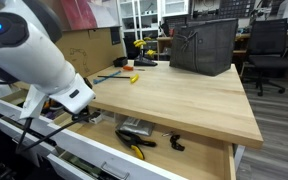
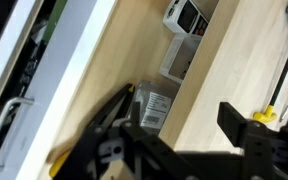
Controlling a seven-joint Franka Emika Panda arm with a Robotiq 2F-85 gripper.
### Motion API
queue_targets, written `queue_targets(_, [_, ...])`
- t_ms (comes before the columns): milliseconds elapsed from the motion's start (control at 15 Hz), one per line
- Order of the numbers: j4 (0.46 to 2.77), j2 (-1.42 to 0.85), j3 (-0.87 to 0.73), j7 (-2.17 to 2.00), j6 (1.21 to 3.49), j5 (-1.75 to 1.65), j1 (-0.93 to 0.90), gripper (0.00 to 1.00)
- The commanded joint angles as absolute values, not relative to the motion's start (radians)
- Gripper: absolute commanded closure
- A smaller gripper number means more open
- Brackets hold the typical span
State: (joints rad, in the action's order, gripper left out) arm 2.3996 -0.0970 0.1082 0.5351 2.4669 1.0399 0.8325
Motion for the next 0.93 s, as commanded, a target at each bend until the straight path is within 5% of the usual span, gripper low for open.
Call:
queue_targets(0, [2.377,-0.084,-0.008,0.675,2.575,1.104,0.657,0.49])
queue_targets(467, [2.280,-0.230,-0.030,0.812,2.766,1.168,0.528,1.00])
queue_targets(867, [2.183,-0.449,-0.005,0.774,2.970,1.086,0.485,1.00])
